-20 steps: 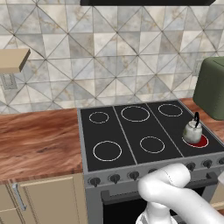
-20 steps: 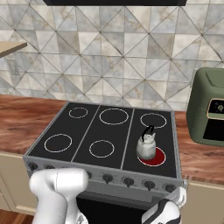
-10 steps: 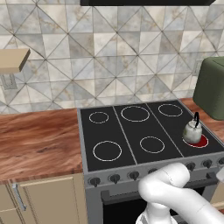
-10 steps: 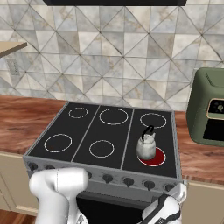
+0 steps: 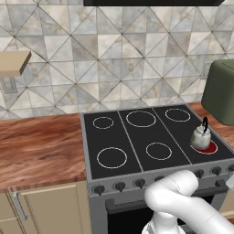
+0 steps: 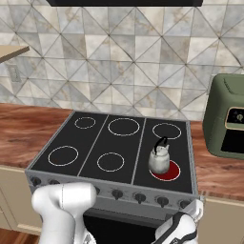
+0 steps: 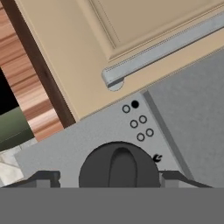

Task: The kettle is done boiling. Turn off the stove, then wait for 300 timesteps before moving the kettle to the dining table.

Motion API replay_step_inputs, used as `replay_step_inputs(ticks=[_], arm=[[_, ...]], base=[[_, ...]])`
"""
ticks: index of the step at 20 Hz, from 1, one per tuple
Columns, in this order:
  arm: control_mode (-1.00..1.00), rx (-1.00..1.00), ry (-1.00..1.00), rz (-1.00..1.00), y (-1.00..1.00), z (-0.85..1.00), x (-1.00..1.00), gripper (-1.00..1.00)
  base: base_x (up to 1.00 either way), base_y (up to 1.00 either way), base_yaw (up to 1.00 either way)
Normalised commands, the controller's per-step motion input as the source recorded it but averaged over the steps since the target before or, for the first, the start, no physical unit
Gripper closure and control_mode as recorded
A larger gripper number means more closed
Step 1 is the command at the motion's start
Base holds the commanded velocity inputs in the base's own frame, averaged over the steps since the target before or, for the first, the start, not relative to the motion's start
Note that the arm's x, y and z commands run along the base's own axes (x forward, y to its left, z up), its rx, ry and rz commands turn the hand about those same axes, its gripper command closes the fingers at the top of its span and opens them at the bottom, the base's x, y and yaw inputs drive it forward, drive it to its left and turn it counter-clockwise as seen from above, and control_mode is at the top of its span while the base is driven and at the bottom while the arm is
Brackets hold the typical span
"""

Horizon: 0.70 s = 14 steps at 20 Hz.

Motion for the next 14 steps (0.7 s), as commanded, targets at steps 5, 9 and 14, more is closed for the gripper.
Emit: replay_step_inputs(ticks=[5,9,14], arm=[[-1.0,0.0,-0.01,-0.01,0.0,-0.02,-0.08,1.0],[-1.0,0.01,-0.04,-0.06,0.0,-0.03,-0.26,1.0],[-1.0,0.06,0.0,-0.01,-0.11,0.0,-0.03,1.0]], base=[[0.0,0.0,0.0],[0.0,0.0,0.0],[0.0,0.0,0.0]])
